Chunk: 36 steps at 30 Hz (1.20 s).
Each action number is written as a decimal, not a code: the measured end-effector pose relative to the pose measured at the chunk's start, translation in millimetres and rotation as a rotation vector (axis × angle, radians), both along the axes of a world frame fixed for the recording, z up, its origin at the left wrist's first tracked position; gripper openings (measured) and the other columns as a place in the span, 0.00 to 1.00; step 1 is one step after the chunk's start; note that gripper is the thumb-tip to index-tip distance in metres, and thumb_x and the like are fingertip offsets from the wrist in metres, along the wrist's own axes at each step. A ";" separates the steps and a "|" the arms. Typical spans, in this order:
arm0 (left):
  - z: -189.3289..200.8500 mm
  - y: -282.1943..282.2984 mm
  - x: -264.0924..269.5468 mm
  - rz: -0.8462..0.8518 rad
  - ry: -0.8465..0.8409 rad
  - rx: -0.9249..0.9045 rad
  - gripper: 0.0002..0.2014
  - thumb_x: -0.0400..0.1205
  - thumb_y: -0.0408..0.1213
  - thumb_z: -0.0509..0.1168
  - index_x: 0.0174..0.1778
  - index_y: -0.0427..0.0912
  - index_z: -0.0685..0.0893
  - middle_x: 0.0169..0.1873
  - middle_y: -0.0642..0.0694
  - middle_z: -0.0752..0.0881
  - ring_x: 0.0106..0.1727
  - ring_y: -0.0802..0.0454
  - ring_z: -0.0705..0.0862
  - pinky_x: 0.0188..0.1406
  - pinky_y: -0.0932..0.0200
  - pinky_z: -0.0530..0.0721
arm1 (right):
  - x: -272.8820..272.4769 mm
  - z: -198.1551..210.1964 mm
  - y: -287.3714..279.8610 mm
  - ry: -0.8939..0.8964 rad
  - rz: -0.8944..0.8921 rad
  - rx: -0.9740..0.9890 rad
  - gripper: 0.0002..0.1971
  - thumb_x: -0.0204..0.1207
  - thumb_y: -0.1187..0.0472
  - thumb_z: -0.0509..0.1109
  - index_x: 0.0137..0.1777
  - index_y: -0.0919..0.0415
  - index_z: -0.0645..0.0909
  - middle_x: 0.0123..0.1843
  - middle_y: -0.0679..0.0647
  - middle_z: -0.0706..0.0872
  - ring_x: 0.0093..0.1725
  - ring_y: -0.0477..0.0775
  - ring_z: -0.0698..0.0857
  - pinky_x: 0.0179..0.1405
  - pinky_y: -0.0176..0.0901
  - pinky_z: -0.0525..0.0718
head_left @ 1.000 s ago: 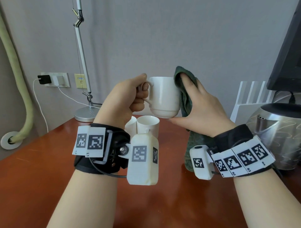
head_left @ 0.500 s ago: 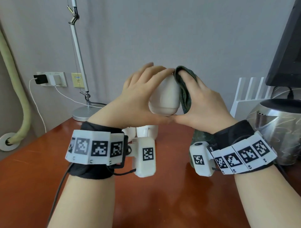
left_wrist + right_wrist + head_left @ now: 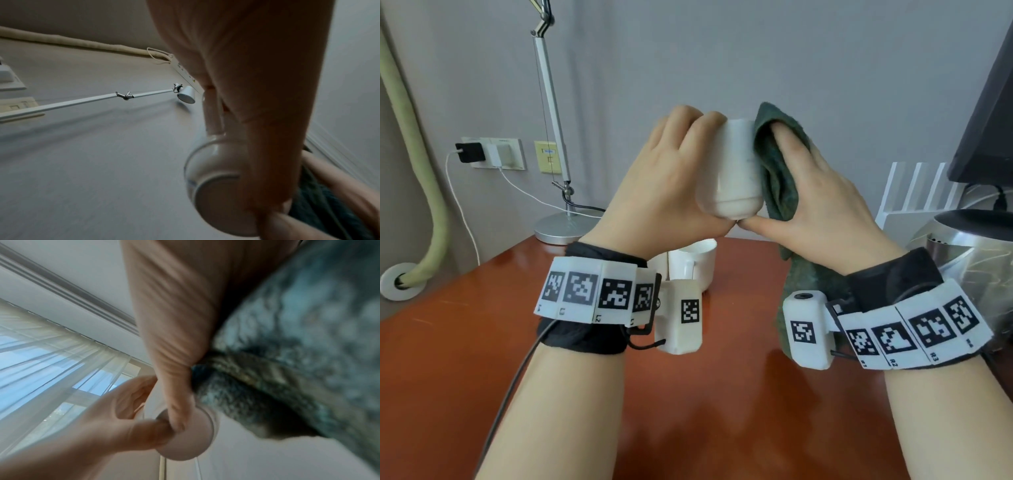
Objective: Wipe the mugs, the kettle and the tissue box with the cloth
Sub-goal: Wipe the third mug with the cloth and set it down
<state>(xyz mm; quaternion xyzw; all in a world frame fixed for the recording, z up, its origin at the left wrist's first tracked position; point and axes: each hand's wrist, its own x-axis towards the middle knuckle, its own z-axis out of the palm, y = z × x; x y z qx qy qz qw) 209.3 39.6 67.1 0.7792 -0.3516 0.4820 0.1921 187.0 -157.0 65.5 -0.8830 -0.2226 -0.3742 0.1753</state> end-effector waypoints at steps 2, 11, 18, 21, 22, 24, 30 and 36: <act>1.1 7.9 -0.8 0.007 -0.016 -0.112 0.41 0.65 0.48 0.79 0.69 0.29 0.76 0.55 0.35 0.75 0.57 0.40 0.75 0.54 0.61 0.72 | -1.2 1.1 -2.0 -0.115 0.046 0.018 0.43 0.68 0.47 0.80 0.80 0.47 0.60 0.80 0.47 0.62 0.64 0.49 0.71 0.52 0.48 0.76; 4.0 19.5 -2.0 0.040 -0.080 -0.394 0.44 0.63 0.54 0.82 0.69 0.30 0.77 0.53 0.44 0.68 0.58 0.43 0.74 0.60 0.49 0.81 | -0.7 -7.1 14.2 -0.341 0.157 0.015 0.23 0.73 0.61 0.64 0.68 0.45 0.74 0.37 0.45 0.72 0.33 0.49 0.70 0.28 0.44 0.75; 4.6 19.7 0.3 -0.003 -0.103 -0.433 0.42 0.65 0.55 0.77 0.68 0.28 0.78 0.52 0.43 0.69 0.54 0.48 0.74 0.57 0.45 0.83 | 3.0 -13.5 22.4 -0.393 0.192 -0.059 0.22 0.72 0.64 0.61 0.64 0.47 0.81 0.39 0.54 0.82 0.27 0.61 0.77 0.19 0.47 0.77; 4.8 21.0 -0.6 -0.005 -0.075 -0.457 0.44 0.63 0.55 0.82 0.68 0.29 0.78 0.52 0.45 0.69 0.54 0.58 0.70 0.60 0.61 0.80 | 5.8 -11.2 16.0 -0.368 0.120 0.012 0.22 0.73 0.64 0.61 0.66 0.50 0.82 0.43 0.54 0.83 0.30 0.61 0.79 0.23 0.46 0.79; 4.8 21.3 -0.7 -0.009 -0.064 -0.461 0.45 0.61 0.54 0.84 0.68 0.29 0.78 0.52 0.45 0.69 0.53 0.59 0.70 0.60 0.66 0.79 | 6.9 -10.7 12.8 -0.354 0.114 0.046 0.23 0.72 0.65 0.61 0.66 0.52 0.82 0.45 0.54 0.84 0.32 0.60 0.79 0.26 0.47 0.79; 5.1 21.1 -1.4 -0.022 -0.051 -0.466 0.46 0.60 0.53 0.85 0.68 0.30 0.79 0.52 0.45 0.69 0.53 0.59 0.70 0.60 0.71 0.77 | 7.8 -10.9 9.6 -0.330 0.144 0.091 0.23 0.73 0.64 0.59 0.67 0.53 0.82 0.46 0.53 0.83 0.35 0.57 0.77 0.29 0.47 0.79; 5.1 24.1 -2.0 -0.023 -0.058 -0.424 0.45 0.62 0.55 0.83 0.68 0.30 0.79 0.52 0.48 0.69 0.55 0.55 0.73 0.60 0.69 0.78 | 8.5 -11.9 13.4 -0.323 0.282 0.094 0.22 0.74 0.65 0.60 0.65 0.54 0.84 0.45 0.55 0.83 0.35 0.58 0.79 0.29 0.50 0.80; 7.1 28.2 -5.1 -0.039 -0.023 -0.352 0.46 0.61 0.56 0.83 0.69 0.32 0.78 0.53 0.49 0.69 0.58 0.53 0.74 0.60 0.71 0.77 | 8.2 -11.4 10.1 -0.324 0.333 0.161 0.21 0.72 0.70 0.61 0.62 0.57 0.87 0.45 0.58 0.83 0.37 0.60 0.80 0.33 0.54 0.81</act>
